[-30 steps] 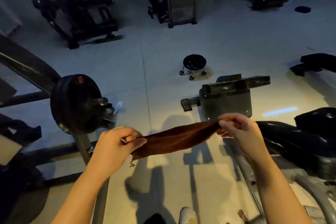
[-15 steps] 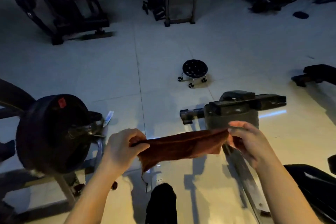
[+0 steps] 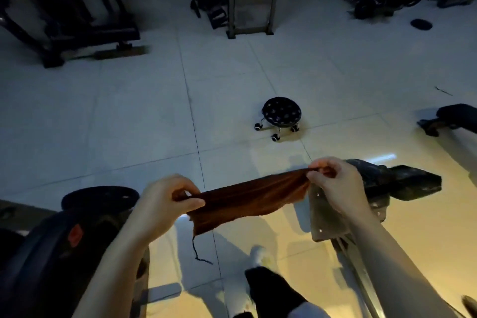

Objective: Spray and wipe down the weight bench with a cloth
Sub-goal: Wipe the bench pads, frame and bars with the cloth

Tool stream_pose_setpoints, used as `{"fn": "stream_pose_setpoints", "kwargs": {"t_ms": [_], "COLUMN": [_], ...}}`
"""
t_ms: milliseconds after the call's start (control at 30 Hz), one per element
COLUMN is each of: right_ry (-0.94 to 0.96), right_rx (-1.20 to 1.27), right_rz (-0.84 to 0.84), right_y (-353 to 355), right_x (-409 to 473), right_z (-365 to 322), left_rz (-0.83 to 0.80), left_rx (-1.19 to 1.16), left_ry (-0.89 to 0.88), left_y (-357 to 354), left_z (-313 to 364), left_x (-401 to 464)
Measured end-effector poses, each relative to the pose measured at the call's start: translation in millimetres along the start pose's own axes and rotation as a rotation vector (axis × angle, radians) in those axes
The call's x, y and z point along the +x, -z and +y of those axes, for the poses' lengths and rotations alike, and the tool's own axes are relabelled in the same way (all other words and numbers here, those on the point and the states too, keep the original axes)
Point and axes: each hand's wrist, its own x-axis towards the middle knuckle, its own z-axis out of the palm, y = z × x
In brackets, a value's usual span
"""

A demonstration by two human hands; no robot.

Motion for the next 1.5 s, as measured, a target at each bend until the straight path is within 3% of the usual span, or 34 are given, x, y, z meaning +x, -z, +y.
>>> {"fn": "stream_pose_setpoints", "kwargs": {"t_ms": [200,433,700,900,1067,1267,1400,1500], "right_ry": [0.242,0.176,0.272,0.107,-0.062,-0.266,-0.367,-0.431], "right_rx": [-0.061,0.122,0.009,0.083,0.080,0.054,0.229,0.163], "right_rz": [-0.016,0.000,0.148,0.302,0.522,0.745,0.698,0.764], "right_y": [-26.4,-67.4,-93.8,-76.7,-69.3,-45.4,-28.9,-20.1], "right_x": [112.1,258.7,414.3,522.6,593.5,635.8,620.7,608.9], "right_z": [-30.9,-57.6,-135.6,-138.7,-132.4,-136.5,-127.6,-109.6], "left_rz": [0.014,0.072,0.248,0.093,-0.306,-0.522,-0.588,-0.577], "left_rx": [0.030,0.069,0.008,-0.175,-0.457,-0.327,-0.227,-0.134], "left_ry": [-0.040,-0.056,-0.171,-0.279,-0.196,-0.354,-0.482,-0.619], "left_y": [47.1,110.7,175.4,176.1,163.5,115.8,64.5,27.0], "left_z": [-2.8,-11.4,3.0,46.3,80.9,146.4,195.2,232.1], "left_x": [119.8,274.7,444.4,614.2,751.8,879.4,928.6,942.5]}}
